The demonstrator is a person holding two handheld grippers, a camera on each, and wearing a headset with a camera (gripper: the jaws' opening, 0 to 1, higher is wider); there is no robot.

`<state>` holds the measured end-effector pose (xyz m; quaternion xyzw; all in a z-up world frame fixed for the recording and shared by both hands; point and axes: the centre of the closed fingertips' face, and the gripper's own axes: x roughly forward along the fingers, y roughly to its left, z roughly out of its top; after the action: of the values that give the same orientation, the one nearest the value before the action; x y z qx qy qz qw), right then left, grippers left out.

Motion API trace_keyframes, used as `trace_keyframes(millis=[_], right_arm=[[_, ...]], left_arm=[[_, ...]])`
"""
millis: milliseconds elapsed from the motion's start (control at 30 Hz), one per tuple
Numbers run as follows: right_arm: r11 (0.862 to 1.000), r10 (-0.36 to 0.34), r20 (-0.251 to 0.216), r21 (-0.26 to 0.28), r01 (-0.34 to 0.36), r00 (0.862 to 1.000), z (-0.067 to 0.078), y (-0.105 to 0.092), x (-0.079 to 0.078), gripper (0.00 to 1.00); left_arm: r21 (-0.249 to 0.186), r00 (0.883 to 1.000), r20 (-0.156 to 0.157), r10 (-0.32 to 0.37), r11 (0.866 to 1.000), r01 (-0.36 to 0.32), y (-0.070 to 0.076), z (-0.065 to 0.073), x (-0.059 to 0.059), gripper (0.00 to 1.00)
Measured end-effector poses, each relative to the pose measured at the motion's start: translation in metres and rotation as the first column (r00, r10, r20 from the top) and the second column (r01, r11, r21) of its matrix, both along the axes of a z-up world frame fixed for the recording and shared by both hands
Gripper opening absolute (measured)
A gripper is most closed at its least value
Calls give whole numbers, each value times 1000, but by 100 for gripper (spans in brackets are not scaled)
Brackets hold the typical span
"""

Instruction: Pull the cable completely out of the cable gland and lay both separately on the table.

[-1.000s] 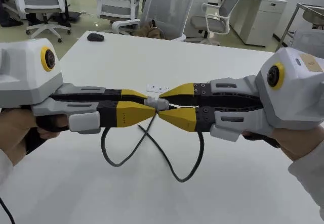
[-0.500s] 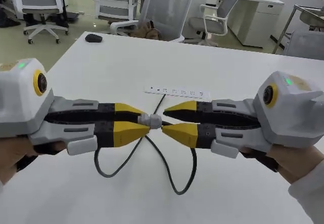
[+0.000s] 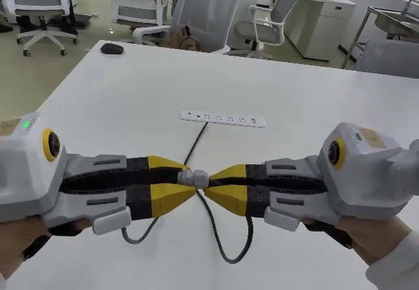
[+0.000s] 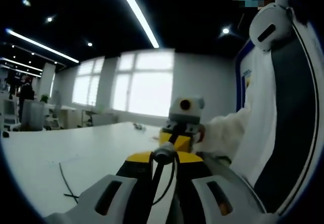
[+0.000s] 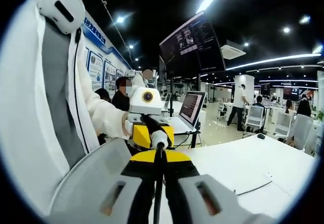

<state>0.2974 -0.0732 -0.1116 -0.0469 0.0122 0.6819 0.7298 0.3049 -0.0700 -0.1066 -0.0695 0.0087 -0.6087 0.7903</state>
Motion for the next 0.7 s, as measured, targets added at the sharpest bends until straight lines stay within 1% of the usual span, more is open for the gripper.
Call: trace_keyframes(millis=[33,67,100,167,300,333,367,433,500,533,600,700], right_arm=[[1000,3,-2,21,-3,1000,1,0,-3,2],[1000,8,-5,28,-8,1000,1,1,-4,2],[1000,4,-8,27,-4,1000,-2,2,-5,2],[1000,-2,-1,23,2,1000,-5,2,-6,2],[999,-15,-19,35,15,1000,-6,0,-6,2],[999,-12,-30,38,14,999,-6,0,-7,2],[999,-12,-43,38,13,999,-6,0,-8,2],[999,-16,-45,36,18,999,-7,0,-8,2],[1000,-20,-49,20,21,999,-9,1,-6,2],[1000,-10,-65,12,10,998,-10,2,-7,2],[1000,-12,-70,8,13,997,-10,3,-6,2],[1000,-13,-75,-6,13,997,-12,5,-7,3]], left_arm=[[15,1000,-4,-20,1000,20,-3,-5,-4,19],[18,1000,1,-28,999,28,-6,-6,-6,20],[14,999,3,-34,999,34,-7,-6,-8,20],[-15,999,-6,-40,999,40,-8,-4,-7,20],[-21,998,-8,-56,998,56,-9,-4,-7,18],[-16,998,1,-64,998,64,-9,-3,-9,17],[-14,998,2,-69,998,69,-9,-3,-9,17],[-4,998,-4,-69,998,69,-9,-4,-9,17],[1,997,-21,-71,997,71,-8,-4,-7,17],[2,996,-30,-81,997,81,-7,-4,-8,17],[8,996,-37,-81,997,81,-7,-5,-8,17],[11,996,-39,-85,996,85,-4,-5,-8,17]])
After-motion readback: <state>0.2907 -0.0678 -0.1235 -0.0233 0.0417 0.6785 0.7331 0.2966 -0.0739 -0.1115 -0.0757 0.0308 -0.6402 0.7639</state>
